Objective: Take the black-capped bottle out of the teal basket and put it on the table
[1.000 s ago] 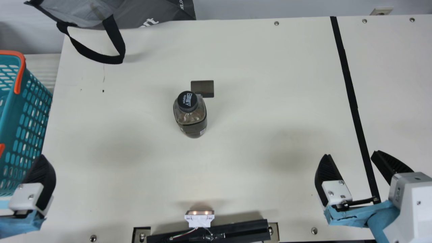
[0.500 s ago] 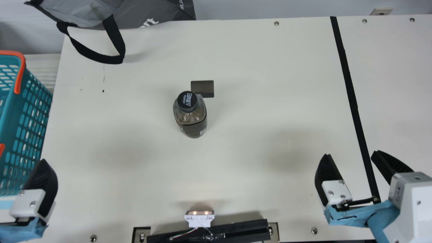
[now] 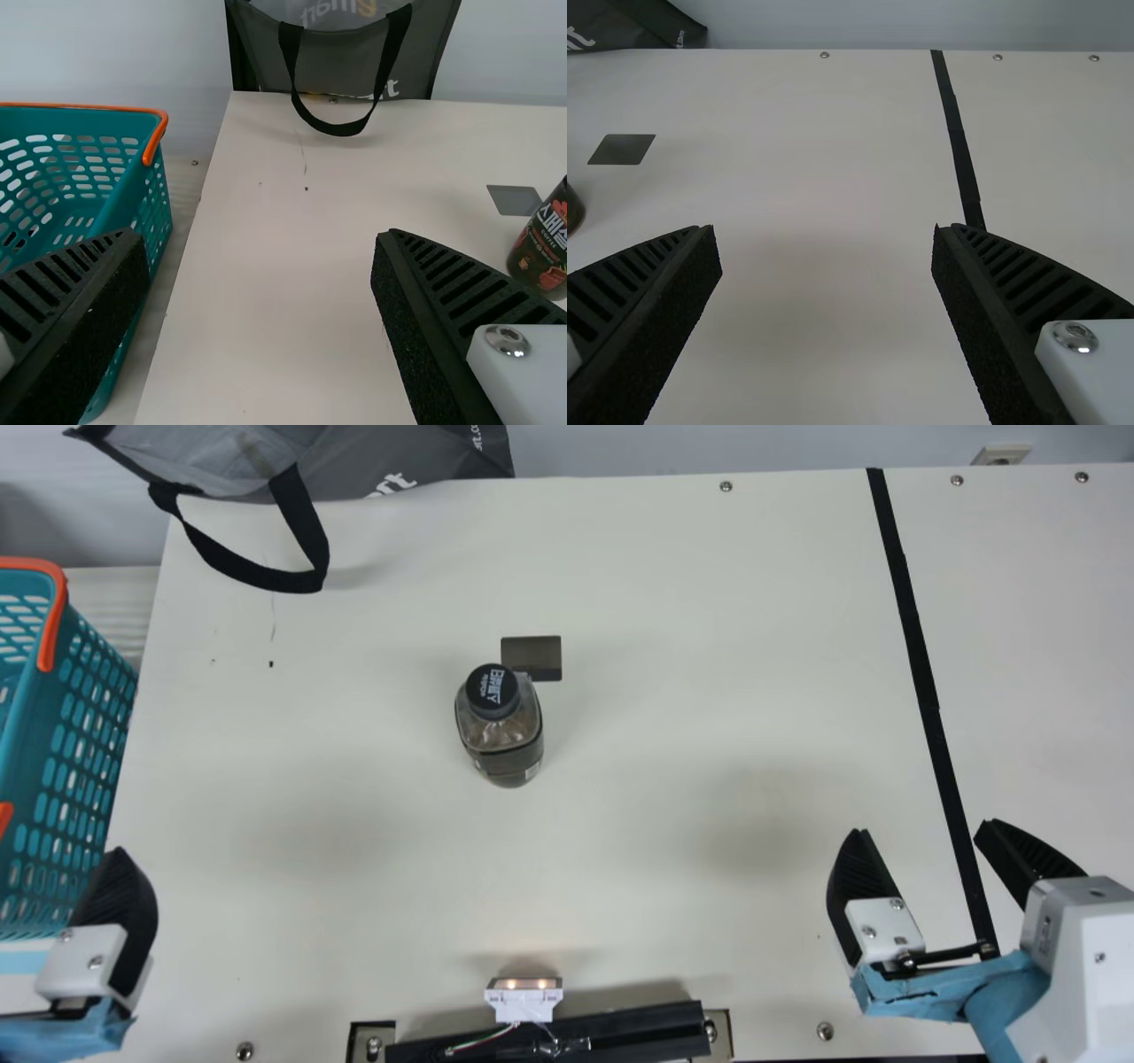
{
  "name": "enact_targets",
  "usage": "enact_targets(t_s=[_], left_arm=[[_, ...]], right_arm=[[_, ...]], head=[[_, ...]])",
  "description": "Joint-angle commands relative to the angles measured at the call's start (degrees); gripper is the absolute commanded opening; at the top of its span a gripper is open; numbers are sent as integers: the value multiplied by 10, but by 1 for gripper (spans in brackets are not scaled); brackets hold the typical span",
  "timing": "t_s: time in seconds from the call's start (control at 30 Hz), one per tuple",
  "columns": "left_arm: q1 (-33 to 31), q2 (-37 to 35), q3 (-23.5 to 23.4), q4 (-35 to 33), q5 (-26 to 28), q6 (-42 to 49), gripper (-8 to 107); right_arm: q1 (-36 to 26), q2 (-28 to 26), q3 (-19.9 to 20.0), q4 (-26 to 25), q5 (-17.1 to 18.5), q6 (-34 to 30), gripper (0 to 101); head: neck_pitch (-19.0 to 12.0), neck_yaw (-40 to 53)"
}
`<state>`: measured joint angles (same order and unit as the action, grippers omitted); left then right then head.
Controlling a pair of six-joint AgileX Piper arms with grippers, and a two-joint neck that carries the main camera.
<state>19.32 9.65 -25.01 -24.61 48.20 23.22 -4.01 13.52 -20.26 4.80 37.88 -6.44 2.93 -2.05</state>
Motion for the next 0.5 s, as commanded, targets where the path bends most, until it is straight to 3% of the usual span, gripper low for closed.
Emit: enact_targets(t_s=[0.0,0.47], left_arm=[[3,-1,1,-3,2,3,107],[13,0,0,-14,9,13,107]], right_arm=[[0,0,0,0,0,0,91],[0,0,0,0,0,0,91]], head=[[-2,5],[-2,5]])
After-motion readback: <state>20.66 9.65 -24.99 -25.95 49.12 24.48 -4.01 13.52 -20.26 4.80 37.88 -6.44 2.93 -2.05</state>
